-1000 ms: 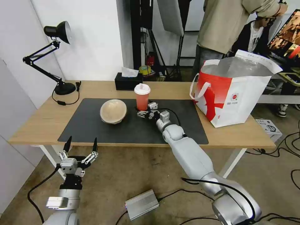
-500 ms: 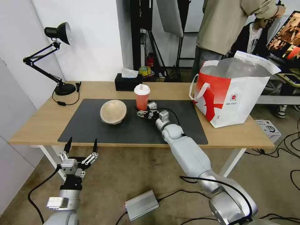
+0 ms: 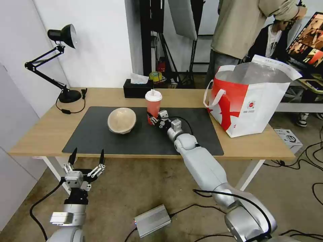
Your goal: Pick up the trash from the table and place it into the takeout bag.
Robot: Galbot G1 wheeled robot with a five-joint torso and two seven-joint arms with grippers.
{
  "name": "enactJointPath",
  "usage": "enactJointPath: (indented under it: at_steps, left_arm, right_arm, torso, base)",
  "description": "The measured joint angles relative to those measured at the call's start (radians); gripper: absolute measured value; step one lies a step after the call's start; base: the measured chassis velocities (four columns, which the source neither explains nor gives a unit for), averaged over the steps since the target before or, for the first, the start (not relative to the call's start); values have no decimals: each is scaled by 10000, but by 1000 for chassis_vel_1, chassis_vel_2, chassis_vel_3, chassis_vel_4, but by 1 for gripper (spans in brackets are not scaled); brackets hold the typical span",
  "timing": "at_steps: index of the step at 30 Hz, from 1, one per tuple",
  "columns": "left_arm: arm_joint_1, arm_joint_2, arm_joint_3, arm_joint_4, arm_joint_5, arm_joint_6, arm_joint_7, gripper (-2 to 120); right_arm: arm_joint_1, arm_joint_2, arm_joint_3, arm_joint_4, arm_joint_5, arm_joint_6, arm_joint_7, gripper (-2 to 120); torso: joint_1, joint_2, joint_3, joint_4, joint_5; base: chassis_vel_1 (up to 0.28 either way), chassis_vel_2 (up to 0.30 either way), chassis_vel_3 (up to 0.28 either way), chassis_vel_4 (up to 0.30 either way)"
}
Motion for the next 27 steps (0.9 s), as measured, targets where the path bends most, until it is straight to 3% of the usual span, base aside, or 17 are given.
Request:
enactJointPath:
  at_steps: [8,27]
  left_arm:
    - [-7,-36,29,4,0,0,0,100]
    - [2,17,-18,-82,-4,0,0,100]
  right_arm:
    - [-49,-41,1,66,11,1,18,4]
    - [-363,-583,-371,1266,110,-438,215,2]
  torso:
    - [2,-3,2,1,1]
    - [11,-15,14,-7,7]
  base:
    - [0,0,0,0]
    - [0,0,0,0]
